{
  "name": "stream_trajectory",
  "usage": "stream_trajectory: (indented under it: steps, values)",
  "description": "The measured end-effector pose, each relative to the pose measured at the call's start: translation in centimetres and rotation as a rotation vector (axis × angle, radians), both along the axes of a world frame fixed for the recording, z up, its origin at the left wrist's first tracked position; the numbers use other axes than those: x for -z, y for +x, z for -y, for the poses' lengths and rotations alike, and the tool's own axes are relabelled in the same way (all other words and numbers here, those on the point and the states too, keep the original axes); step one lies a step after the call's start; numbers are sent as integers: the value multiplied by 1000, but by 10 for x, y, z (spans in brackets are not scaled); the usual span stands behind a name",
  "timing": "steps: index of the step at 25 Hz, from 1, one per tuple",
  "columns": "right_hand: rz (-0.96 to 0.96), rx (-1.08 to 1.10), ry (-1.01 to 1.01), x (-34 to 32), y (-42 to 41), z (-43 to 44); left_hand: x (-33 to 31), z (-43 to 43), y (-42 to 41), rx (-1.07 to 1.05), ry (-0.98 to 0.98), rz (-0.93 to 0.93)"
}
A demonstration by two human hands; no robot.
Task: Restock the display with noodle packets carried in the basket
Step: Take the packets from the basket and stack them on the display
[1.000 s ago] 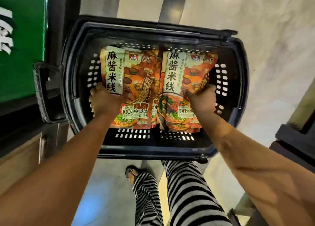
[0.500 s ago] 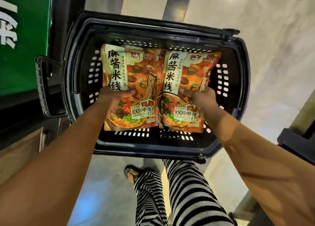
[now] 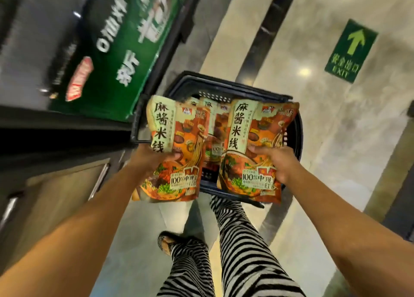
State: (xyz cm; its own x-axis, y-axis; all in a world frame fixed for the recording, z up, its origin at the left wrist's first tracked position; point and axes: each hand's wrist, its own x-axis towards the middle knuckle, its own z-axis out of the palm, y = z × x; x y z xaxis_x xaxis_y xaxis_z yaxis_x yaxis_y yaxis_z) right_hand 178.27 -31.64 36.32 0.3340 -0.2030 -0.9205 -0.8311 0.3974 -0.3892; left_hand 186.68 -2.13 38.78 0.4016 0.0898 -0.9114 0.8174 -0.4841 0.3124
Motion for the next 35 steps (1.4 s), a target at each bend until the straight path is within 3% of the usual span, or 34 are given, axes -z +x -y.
stream_trajectory:
  steps: [6,13,24,29,35]
  values:
    - [261,-193,31,-132,-10,-102,-144,-108,-77,-128,-150,222]
    - [536,-370,111,-251,-44,-246,-265,-265,-192,-380,-271,540]
    - [825,-714,211,-324,-72,-397,-332,-421,-324,-777,-221,900]
    - [973,-933,196,-353,-30,-455,-334,-450,-332,-956,-174,978]
    - [988,-1111,278,-357,40,-536,-323,-468,-312,-1222,-120,1001]
